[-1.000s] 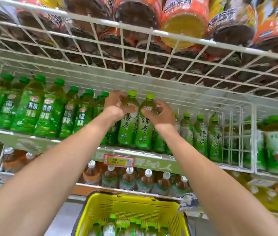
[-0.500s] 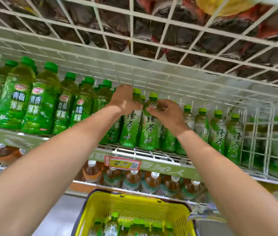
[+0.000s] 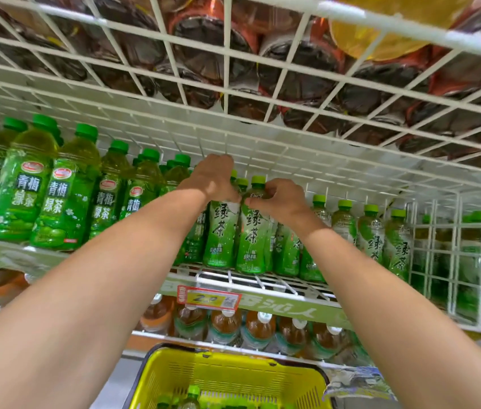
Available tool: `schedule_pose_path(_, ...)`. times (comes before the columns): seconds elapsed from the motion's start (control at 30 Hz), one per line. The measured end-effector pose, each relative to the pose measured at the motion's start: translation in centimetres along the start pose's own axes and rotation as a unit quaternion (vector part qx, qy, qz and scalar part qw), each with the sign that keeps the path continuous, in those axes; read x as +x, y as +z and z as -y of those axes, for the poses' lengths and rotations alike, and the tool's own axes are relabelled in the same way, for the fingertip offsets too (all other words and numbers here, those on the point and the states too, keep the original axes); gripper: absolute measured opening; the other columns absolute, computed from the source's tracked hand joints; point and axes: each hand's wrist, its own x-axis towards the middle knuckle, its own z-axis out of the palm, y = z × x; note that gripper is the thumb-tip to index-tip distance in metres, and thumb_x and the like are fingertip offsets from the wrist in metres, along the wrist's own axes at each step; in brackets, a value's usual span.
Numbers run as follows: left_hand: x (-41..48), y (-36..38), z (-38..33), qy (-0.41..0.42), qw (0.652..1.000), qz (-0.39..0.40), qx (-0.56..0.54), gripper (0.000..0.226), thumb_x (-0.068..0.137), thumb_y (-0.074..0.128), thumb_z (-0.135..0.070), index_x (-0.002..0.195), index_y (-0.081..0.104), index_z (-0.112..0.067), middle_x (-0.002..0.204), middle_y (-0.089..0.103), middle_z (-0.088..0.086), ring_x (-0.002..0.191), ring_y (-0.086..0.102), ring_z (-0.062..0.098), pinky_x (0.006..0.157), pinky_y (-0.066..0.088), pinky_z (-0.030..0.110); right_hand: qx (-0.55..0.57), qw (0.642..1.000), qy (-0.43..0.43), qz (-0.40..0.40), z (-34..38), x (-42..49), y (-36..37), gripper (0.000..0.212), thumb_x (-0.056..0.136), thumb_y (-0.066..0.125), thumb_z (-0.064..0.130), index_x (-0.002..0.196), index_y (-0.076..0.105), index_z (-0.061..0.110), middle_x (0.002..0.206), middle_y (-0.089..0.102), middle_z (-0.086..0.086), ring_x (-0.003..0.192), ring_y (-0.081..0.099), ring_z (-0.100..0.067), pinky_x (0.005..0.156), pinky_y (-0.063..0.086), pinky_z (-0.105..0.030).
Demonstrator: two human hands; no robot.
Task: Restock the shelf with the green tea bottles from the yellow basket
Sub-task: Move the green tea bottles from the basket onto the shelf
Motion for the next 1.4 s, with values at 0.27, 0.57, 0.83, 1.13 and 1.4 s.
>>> schedule_pose_path(0.27, -4.6, -0.2, 0.9, 0.075, 0.995, 0.015, 0.060, 0.085, 0.095, 0.058, -0.052, 0.161, 0.016, -0.019, 0.165, 0.022, 0.013, 0.150, 0.026, 0.035, 0.120, 0.031, 0.048, -0.183, 0.978, -0.099, 0.018, 0.1, -3.6, -2.2, 0.056, 0.094, 0.055, 0.059, 0.129, 0.058, 0.015, 0.125, 0.061, -0.010, 0.112, 0.061, -0.032, 0.089, 0.056, -0.045)
schedule_pose_path(0.57, -14.5, -3.9, -2.4, 0.101, 0.971, -0.012, 0.218, 0.075, 0.095, 0.028, -0.074, 0.136, 0.050, -0.015, 0.133, 0.060, 0.014, 0.116, 0.060, 0.033, 0.099, 0.050, 0.045, -0.329, 0.932, -0.141, 0.059, 2.5, -12.8, -5.6, 0.076, 0.098, 0.032, 0.070, 0.155, 0.031, 0.020, 0.157, 0.036, -0.015, 0.142, 0.038, -0.038, 0.110, 0.041, -0.053)
schedule_pose_path(0.83, -21.8, -1.7, -3.8, 0.109, 0.959, -0.035, 0.258, 0.077, 0.099, 0.029, -0.067, 0.153, 0.034, -0.014, 0.146, 0.049, 0.018, 0.132, 0.049, 0.037, 0.108, 0.042, 0.047, -0.329, 0.933, -0.143, 0.038, 1.4, -19.7, -6.5, 0.078, 0.098, 0.033, 0.071, 0.157, 0.028, 0.022, 0.154, 0.040, -0.015, 0.139, 0.039, -0.037, 0.108, 0.042, -0.054)
schedule_pose_path(1.13, -27.0, 4.4, -1.8, 0.115, 0.959, 0.000, 0.259, 0.074, 0.096, 0.029, -0.070, 0.144, 0.043, -0.015, 0.137, 0.054, 0.013, 0.125, 0.053, 0.034, 0.100, 0.045, 0.047, -0.310, 0.940, -0.132, 0.050, -3.7, -26.8, -3.1, 0.074, 0.098, 0.035, 0.068, 0.154, 0.035, 0.020, 0.157, 0.038, -0.013, 0.142, 0.037, -0.036, 0.109, 0.041, -0.052)
schedule_pose_path(1.4, -29.6, 11.3, 0.6, 0.101, 0.957, 0.075, 0.262, 0.070, 0.096, 0.033, -0.070, 0.137, 0.048, -0.016, 0.134, 0.056, 0.012, 0.122, 0.055, 0.033, 0.094, 0.046, 0.046, -0.289, 0.947, -0.102, 0.102, -7.8, -30.0, 1.9, 0.073, 0.097, 0.040, 0.068, 0.151, 0.038, 0.020, 0.148, 0.045, -0.012, 0.135, 0.042, -0.036, 0.101, 0.045, -0.052)
